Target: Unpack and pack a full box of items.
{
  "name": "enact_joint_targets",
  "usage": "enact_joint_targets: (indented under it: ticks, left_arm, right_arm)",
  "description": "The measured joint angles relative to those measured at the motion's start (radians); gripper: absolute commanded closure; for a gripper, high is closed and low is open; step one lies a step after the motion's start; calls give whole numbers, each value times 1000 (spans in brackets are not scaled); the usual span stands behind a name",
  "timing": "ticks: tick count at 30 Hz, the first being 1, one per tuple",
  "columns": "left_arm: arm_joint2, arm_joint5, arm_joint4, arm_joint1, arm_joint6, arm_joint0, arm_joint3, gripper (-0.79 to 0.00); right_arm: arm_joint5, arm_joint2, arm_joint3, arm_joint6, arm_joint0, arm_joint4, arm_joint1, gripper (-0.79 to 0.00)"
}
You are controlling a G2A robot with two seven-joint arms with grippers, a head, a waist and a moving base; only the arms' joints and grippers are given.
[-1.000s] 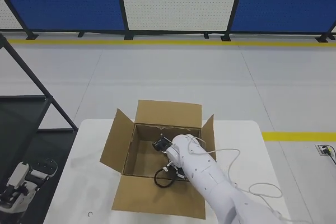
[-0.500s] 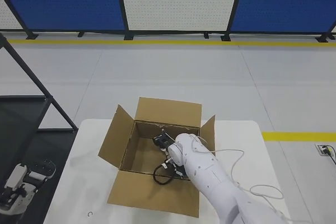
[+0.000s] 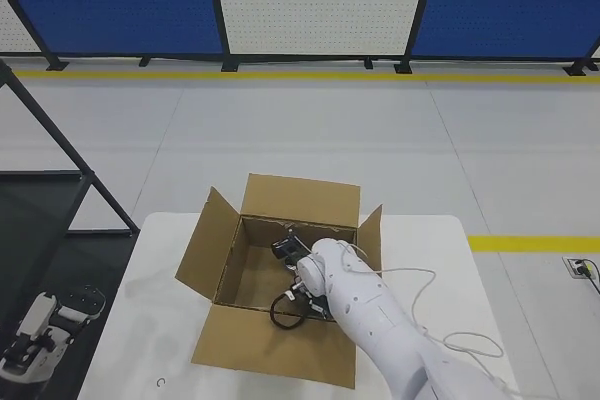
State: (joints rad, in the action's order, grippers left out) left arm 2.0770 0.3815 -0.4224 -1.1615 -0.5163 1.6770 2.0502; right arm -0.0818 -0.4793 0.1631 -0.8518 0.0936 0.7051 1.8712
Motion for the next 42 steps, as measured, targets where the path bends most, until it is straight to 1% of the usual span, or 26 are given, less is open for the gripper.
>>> enact_joint_targets:
  ticks: [10, 12, 13, 14, 15, 24, 31, 42]
  left_arm:
    - [6, -5, -4, -1, 4, 0, -4, -785]
    - [6, -5, -4, -1, 4, 0, -4, -785]
    - [6, -5, -4, -1, 4, 0, -4, -785]
    - [6, -5, -4, -1, 4, 0, -4, -785]
    - [6, -5, -4, -1, 4, 0, -4, -785]
    - [6, -4, -4, -1, 4, 0, -4, -785]
    - [2, 0, -7, 0, -10, -3, 0, -785]
    - [-1, 1, -8, 0, -18, -10, -3, -785]
  right_arm:
    - [-15, -6, -11, -14, 9, 13, 2, -283]
    - [-15, -6, -11, -14, 9, 13, 2, -237]
    - [-15, -6, -11, -14, 9, 13, 2, -203]
    - [-15, -6, -11, -14, 9, 13, 2, -148]
    - [-15, -6, -11, -14, 9, 13, 2, 0]
    - [-15, -7, -12, -12, 10, 11, 2, 0]
    - [-13, -28, -15, 46, 3, -7, -6, 0]
    - [-66, -54, -3, 114, -9, -13, -22, 0]
